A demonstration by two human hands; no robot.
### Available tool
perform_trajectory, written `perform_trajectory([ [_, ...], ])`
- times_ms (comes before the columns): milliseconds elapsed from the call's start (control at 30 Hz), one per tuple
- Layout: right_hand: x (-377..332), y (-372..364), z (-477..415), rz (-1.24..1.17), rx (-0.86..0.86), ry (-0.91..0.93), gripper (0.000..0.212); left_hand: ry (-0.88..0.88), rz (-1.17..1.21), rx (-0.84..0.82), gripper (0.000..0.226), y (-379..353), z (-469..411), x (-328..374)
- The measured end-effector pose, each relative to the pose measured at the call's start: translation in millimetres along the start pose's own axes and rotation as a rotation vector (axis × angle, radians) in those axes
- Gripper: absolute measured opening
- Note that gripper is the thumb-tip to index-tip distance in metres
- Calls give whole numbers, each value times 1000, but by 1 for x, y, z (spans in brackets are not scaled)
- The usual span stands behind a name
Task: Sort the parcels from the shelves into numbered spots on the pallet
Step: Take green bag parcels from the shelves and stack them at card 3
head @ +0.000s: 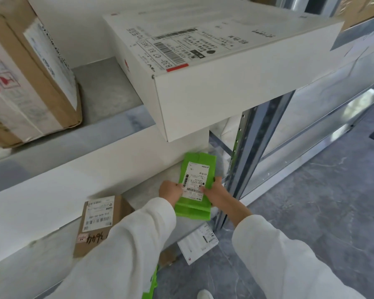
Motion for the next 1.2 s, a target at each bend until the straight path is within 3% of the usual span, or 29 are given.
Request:
perform_trajectory([
  [100,0,14,9,55,-15,66,60,126,384,-73,18,-9,11,-11],
  [300,1,25,27,110,-16,176,57,-12,568,-55,13,-6,57,-17],
  [400,-7,23,46,198,4,253,45,-32,732,-25,19,5,88,-32],
  [500,-3,10,73,287,3,351,36,-76,708,67,16,22,122,-58],
  [600,8,-7,105,278,-1,439,30,-164,626,126,28,42,161,-73],
  [833,20,-56,197,292,-82,630,18,-199,603,305,16,90,265,-120],
  [1000,46,-103,276,323,-240,723,22,-131,876,490,18,95,339,-211],
  [1200,91,-182,359,344,-487,771,26,-112,1044,722,29,112,445,-302],
])
Point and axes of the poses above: each hand's wrist, its own z-axis away from the middle knuckle, its own y-axis out of the back of the hand, x = y × z, the point moved 5 cm from there along -z, towards the middle knuckle
